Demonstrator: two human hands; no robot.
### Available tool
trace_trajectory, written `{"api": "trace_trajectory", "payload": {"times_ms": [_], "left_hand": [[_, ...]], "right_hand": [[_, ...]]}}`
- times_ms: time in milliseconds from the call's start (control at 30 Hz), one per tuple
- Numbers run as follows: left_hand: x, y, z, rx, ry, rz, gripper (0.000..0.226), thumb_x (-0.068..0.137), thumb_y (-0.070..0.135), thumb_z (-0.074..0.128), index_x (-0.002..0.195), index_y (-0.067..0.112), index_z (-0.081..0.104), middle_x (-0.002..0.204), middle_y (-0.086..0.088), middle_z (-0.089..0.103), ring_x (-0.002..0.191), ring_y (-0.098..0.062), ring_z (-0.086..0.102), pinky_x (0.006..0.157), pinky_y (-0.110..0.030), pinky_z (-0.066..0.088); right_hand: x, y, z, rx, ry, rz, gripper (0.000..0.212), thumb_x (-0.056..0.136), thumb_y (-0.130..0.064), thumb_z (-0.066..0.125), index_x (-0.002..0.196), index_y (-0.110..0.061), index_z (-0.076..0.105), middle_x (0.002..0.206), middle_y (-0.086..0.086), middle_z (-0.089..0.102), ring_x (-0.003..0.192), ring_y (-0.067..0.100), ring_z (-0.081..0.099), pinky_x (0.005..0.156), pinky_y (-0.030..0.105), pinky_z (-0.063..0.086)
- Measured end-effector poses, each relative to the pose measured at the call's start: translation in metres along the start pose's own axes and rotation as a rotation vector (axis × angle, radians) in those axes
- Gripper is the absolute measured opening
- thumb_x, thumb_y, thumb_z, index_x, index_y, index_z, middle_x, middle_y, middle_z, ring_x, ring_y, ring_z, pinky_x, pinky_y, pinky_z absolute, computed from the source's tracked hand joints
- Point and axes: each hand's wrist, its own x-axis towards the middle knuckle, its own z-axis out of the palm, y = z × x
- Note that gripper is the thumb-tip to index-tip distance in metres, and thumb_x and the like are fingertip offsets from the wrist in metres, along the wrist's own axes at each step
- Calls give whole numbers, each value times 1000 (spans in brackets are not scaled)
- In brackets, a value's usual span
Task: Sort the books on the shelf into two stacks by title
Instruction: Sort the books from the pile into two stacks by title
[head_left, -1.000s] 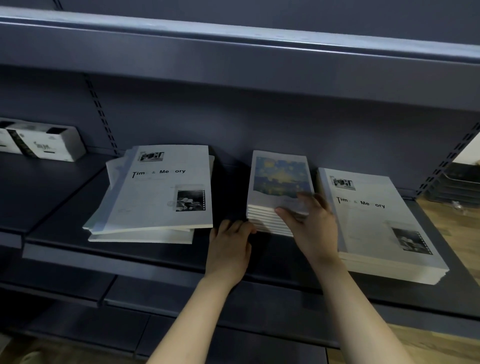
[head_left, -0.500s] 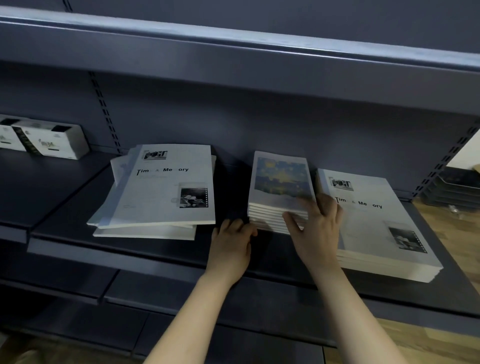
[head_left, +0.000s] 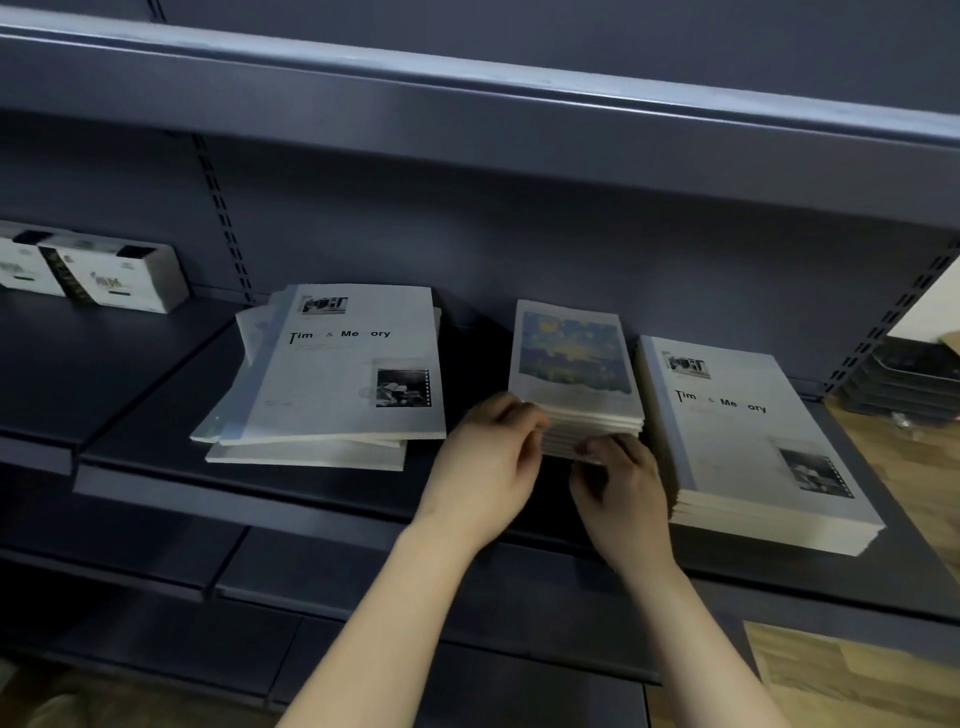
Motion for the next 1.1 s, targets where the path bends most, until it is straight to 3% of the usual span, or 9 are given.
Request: {"api": "trace_trajectory", "payload": {"times_ms": [367, 533, 667, 867, 967, 1100], "left_hand": [[4, -69, -69, 195, 165, -216, 14, 87, 19, 56, 97, 15, 65, 91, -4, 63, 86, -27, 58, 73, -39, 51], [-9, -104, -94, 272, 197, -345, 11, 85, 20, 57, 87, 12, 65, 81, -8, 60, 77, -33, 57, 61, -37, 48], [-16, -116, -107, 393, 201, -519, 23, 84, 35, 61, 90, 14, 67, 90, -11, 63, 89, -37, 56, 73, -40, 45], [-14, -114, -115, 346, 141, -777, 60, 79, 59, 60, 119, 15, 58, 123, -15, 50, 118, -40, 42, 82, -48, 46], [-10, -122, -117, 363, 97, -846, 78, 70, 71, 59, 124, 15, 53, 123, -15, 54, 115, -38, 48, 81, -44, 48], [-4, -121, -120, 368, 53, -938, 85, 62, 79, 59, 115, 12, 58, 111, -13, 61, 97, -34, 59, 70, -35, 48]], "right_hand": [[-2, -23, 28, 1, -188, -31, 13, 80, -11, 67, 92, -17, 70, 92, -3, 58, 96, 19, 52, 79, 24, 38], [-4, -21, 34, -17, -174, -39, 12, 78, -9, 70, 88, -16, 70, 88, -6, 54, 94, 17, 52, 78, 21, 37], [-5, -20, 35, -11, -160, -44, 14, 77, -8, 72, 88, -16, 70, 88, -6, 54, 94, 16, 52, 79, 22, 39], [-7, -20, 35, -35, -146, -42, 13, 78, -8, 71, 89, -16, 70, 90, -5, 56, 94, 16, 51, 79, 22, 37], [-7, -20, 36, -34, -147, -39, 14, 79, -8, 70, 90, -16, 70, 91, -4, 57, 95, 17, 51, 79, 23, 38], [-8, -19, 37, -43, -149, -38, 14, 79, -9, 69, 91, -16, 69, 92, -4, 57, 95, 18, 51, 79, 26, 41]]}}
